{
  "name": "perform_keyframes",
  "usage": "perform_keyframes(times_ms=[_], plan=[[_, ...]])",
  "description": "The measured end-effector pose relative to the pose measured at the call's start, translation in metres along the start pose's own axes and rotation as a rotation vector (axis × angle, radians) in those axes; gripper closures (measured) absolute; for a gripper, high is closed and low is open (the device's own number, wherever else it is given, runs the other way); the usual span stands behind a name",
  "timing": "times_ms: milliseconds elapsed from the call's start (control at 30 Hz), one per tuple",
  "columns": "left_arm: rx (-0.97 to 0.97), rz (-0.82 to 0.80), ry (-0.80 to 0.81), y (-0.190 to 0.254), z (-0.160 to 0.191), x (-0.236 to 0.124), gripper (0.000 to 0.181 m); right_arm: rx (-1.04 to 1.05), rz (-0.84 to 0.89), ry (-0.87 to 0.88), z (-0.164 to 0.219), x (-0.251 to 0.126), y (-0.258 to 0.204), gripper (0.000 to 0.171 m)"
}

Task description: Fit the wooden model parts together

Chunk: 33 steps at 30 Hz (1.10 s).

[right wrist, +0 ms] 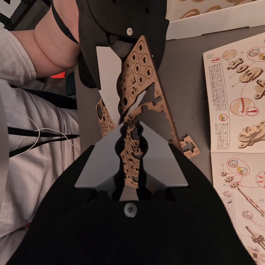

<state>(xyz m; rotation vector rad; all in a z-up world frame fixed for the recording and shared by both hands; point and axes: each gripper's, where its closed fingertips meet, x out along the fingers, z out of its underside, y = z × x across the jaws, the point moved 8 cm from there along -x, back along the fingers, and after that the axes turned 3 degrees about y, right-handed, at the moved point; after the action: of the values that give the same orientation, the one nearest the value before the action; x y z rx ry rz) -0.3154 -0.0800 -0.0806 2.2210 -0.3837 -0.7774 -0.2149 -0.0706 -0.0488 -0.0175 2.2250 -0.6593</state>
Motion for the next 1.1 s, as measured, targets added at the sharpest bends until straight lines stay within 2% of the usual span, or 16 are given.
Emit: perform_keyframes(times_ms=[633,933,1100], plan=[[0.016,-0.092,-0.006,0.001,0.0017,-0.0004,0.18,-0.134,0.134,-0.047,-0.0043,0.0056,-0.0062,0.159],[0.055,-0.03,-0.026,0.0068,0.0023,0.0008,0.18,-0.114,-0.022,-0.008,-0.0021,0.0004,-0.0066,0.162],[0.037,-0.022,-0.026,0.0085,0.0015,0.0019,0.18,-0.077,-0.009,-0.018,-0.002,0.0,-0.008,0.162]])
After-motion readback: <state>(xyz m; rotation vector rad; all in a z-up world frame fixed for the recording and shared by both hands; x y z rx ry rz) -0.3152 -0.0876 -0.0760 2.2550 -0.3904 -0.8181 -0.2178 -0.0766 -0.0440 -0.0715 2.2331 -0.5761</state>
